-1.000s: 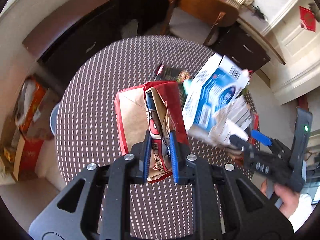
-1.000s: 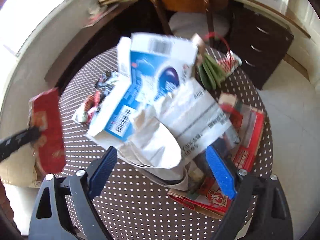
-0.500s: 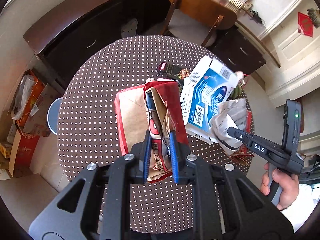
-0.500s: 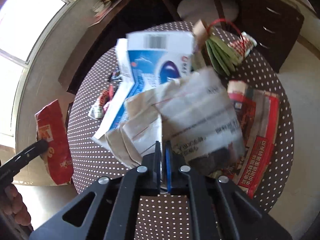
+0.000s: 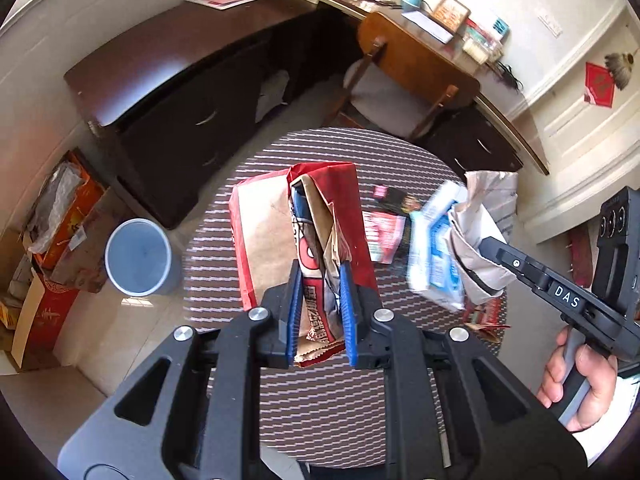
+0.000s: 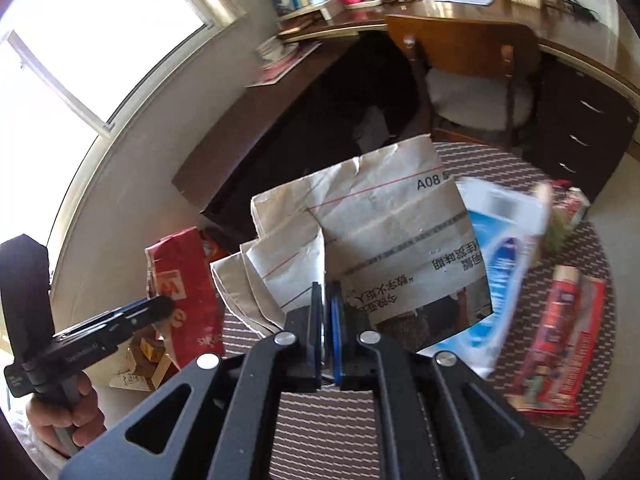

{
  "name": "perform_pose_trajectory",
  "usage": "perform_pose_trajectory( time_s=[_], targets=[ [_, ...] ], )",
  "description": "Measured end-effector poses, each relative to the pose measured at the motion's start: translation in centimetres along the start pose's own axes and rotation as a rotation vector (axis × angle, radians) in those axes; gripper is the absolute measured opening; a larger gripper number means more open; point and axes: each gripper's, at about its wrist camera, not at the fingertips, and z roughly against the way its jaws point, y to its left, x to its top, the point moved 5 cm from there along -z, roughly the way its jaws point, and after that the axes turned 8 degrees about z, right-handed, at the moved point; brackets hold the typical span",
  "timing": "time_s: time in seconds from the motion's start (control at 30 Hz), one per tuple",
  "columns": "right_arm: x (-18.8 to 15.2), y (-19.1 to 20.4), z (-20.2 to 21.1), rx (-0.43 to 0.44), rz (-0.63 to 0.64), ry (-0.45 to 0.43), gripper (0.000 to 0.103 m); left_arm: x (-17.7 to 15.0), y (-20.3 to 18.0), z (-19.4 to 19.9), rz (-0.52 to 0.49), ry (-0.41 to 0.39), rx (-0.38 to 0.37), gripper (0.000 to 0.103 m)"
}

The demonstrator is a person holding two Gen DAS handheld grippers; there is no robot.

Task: Collect trash
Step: 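Carry the red bag and white envelope with both tools toward the blue bin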

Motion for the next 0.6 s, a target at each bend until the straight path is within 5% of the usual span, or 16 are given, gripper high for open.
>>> perform_pose_trajectory(
  time_s=[0.17,0.37,0.6],
  targets=[
    [0.6,10.4,-7.4,0.058,0.024,0.052,0.004,2.1,10.2,1.1,0.023,0.014,0.03,0.018],
    [0.0,22.5,-18.3,0.147,0.022,0.176,0.004,3.8,25.4,2.4,0.109,0.048,0.154,0.017],
    [0.1,30.9,-29.8,0.14,0.08,0.329,0.004,4.4,36.7,1.4,0.212,0.085,0.22,0.018]
  ],
)
